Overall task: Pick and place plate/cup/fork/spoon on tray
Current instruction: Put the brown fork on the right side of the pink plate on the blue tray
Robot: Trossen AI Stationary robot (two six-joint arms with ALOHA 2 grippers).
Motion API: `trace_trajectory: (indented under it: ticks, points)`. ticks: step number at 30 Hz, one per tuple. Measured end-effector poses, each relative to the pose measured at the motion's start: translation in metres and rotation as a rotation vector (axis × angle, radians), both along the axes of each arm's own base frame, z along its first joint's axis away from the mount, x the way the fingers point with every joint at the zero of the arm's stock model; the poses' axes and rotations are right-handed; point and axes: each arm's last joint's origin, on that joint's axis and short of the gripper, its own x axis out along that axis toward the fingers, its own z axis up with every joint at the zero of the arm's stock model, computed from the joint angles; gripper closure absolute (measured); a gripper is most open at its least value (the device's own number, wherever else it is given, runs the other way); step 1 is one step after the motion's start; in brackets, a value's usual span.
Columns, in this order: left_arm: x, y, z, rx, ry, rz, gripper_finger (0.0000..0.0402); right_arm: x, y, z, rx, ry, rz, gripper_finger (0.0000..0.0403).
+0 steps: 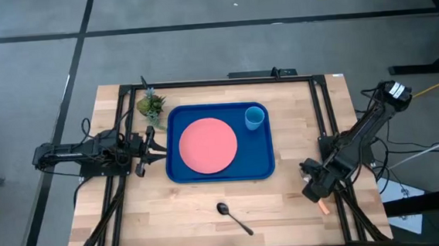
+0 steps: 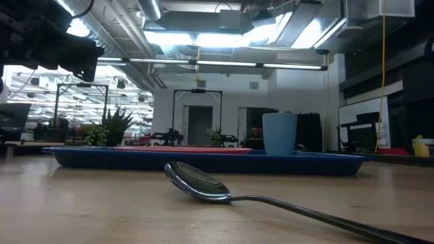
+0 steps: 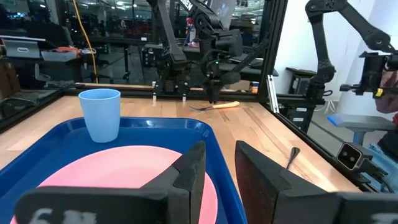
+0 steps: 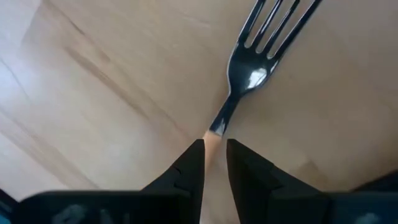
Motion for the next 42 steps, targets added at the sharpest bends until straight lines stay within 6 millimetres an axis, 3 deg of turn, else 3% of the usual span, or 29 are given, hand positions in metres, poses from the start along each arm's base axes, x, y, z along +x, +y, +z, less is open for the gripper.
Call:
trace_trajectory:
  ticks: [21, 42]
  points:
    - [0.0, 0.0, 0.0, 0.0, 0.0, 0.0, 0.0321, 0.009, 0.003, -0.014, -0.065, 0.01, -0.051, 0.033]
    - [0.0, 0.0, 0.0, 0.0, 0.0, 0.007, 0.0321, 0.018, -0.01, -0.022, -0.15, 0.06, -0.16, 0.033]
